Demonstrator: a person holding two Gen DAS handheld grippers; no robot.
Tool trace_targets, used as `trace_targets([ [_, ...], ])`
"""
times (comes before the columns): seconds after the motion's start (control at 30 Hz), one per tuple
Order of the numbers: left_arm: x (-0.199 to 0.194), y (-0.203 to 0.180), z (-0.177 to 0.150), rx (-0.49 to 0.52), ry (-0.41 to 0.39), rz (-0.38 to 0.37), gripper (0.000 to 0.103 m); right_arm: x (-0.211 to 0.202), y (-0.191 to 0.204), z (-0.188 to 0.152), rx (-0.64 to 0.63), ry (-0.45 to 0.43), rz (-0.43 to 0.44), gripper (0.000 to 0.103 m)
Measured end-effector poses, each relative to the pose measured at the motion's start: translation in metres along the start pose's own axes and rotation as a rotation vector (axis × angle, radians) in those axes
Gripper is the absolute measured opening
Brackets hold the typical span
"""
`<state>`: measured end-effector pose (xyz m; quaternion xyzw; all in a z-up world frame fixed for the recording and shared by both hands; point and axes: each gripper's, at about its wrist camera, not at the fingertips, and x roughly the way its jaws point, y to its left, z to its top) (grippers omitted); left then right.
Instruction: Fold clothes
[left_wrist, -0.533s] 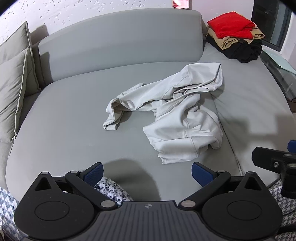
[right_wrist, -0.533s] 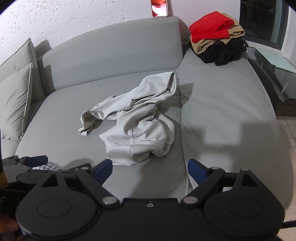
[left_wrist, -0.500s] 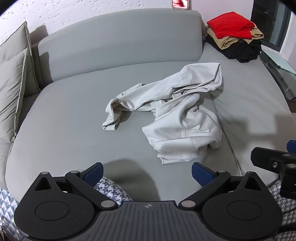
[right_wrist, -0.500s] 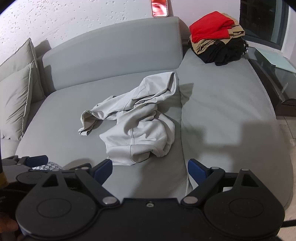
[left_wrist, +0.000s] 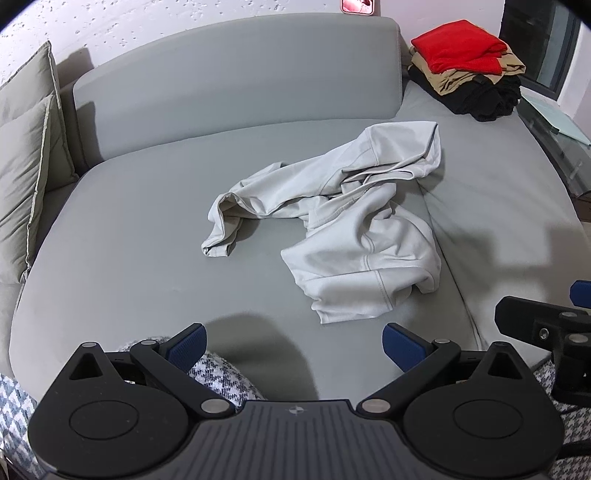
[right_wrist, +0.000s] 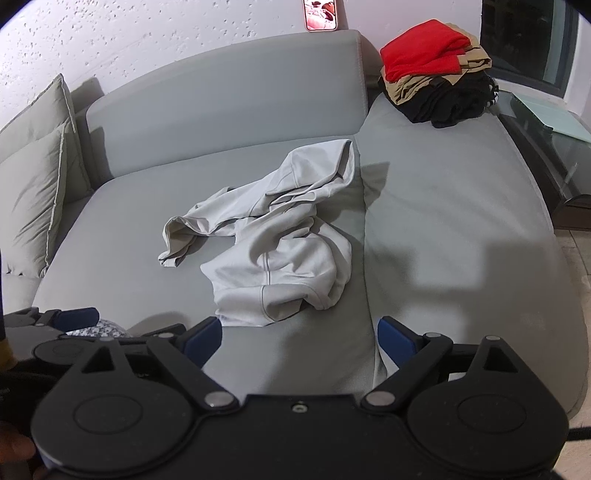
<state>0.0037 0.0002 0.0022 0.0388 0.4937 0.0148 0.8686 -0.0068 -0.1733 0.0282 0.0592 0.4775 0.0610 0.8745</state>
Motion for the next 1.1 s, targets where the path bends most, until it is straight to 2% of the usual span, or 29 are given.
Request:
trace_targets([
  [1.1, 0.0013, 0.0002, -0.0032, -0.004, -0.007, 0.009, 0.102, 0.0003, 0.0016, 0.0015, -0.006, 0.009, 0.019, 0.095],
])
